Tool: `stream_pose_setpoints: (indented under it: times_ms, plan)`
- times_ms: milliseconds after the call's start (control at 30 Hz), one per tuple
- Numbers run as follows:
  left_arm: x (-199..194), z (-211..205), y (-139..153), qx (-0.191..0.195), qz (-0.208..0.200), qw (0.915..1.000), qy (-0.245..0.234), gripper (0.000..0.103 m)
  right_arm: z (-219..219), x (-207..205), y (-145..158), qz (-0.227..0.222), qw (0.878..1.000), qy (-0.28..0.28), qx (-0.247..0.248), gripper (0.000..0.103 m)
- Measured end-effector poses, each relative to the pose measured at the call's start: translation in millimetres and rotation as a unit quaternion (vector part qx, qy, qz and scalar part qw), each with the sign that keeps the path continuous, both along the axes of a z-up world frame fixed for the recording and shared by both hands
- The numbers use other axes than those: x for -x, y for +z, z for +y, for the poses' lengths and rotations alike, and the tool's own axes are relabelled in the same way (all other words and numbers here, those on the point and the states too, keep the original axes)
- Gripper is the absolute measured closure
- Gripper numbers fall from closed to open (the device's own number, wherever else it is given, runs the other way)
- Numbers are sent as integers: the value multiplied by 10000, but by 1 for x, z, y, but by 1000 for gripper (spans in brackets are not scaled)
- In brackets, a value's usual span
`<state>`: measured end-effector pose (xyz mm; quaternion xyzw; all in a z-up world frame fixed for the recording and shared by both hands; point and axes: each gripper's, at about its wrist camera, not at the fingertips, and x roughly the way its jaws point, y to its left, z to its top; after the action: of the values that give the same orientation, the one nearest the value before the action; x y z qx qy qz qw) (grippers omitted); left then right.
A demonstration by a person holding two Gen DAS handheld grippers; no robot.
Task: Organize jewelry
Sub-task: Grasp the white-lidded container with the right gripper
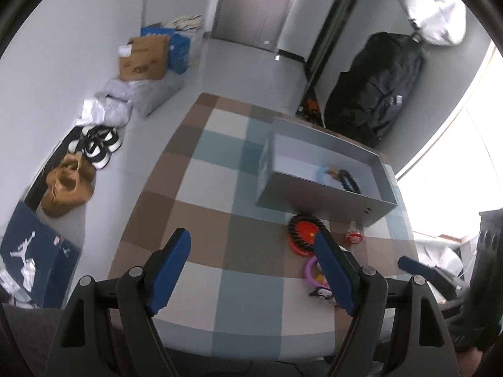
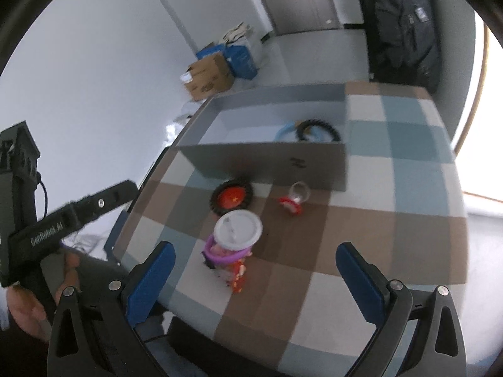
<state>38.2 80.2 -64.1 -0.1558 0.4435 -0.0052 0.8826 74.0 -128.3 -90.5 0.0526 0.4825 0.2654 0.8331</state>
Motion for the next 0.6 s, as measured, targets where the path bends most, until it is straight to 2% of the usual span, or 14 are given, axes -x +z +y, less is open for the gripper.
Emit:
stream_pose_setpoints:
  times_ms: [133,267,433,600]
  plan:
    - [-1,6,-5,161,124,9998,76,26,15,-3,-8,58,9998,155,118,1]
    - [-2,6,-6,180,141,9997,36,26,25,-10,-16,168,9994,211,211,9]
    - [-4,8,-7,170,158,9997,0,26,35,-17,-22,140,9991,218,347,14]
    - [-5,10,-9,245,206,9995,-35,26,40,-23,-25,182,9989,173,395,33]
